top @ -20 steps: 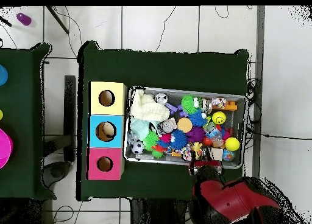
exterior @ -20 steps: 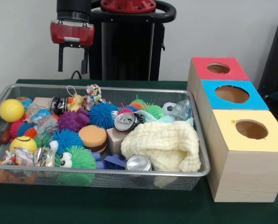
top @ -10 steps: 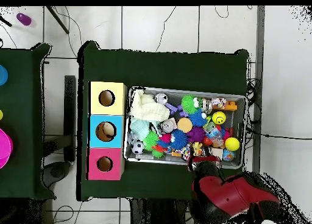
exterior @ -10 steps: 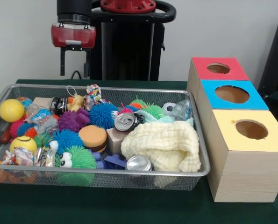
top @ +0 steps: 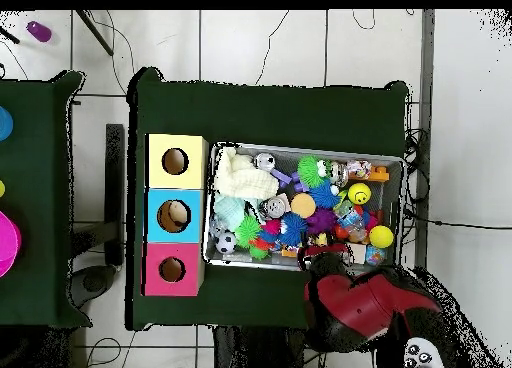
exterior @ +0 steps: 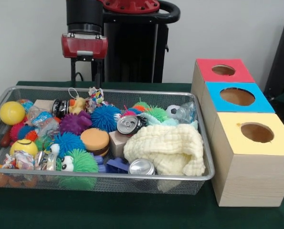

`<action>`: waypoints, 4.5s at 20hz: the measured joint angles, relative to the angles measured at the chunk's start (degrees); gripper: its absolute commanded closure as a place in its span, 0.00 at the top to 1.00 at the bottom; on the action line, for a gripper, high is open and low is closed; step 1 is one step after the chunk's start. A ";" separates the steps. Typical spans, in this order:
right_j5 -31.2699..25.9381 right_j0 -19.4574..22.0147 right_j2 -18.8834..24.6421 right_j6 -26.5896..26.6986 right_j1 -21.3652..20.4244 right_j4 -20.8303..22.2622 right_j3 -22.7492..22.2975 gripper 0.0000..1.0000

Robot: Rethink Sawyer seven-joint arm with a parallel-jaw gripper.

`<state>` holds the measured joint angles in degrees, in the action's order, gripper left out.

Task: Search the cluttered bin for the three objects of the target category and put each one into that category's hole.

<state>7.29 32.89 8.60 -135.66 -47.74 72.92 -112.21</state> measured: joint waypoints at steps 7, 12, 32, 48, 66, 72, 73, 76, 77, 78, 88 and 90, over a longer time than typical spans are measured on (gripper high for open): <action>-0.01 0.21 0.19 0.00 2.37 0.33 2.37 1.00; -0.02 2.47 1.65 0.00 3.50 2.90 3.52 1.00; -5.59 10.31 10.22 0.00 3.42 6.27 3.34 1.00; 1.95 -11.10 -7.16 0.00 4.73 -4.68 3.45 1.00; 6.96 -10.90 -15.48 0.00 6.97 -6.68 3.47 1.00; 7.70 -11.03 -17.11 0.00 7.19 -7.17 3.48 1.00; 7.88 -11.04 -17.43 0.00 7.36 -7.41 3.47 1.00; 8.82 -11.04 -18.55 0.00 8.21 -8.30 3.48 1.00; 9.38 -11.04 -19.06 0.00 8.64 -8.69 3.48 1.00; 10.09 -11.04 -19.42 0.00 9.03 -8.90 3.48 1.00; 15.40 -11.43 -22.45 0.00 12.10 -10.96 3.50 1.00; 15.88 -11.69 -23.05 0.00 12.60 -11.52 3.51 1.00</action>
<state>23.16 21.21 -14.45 -135.66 -35.14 61.40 -108.71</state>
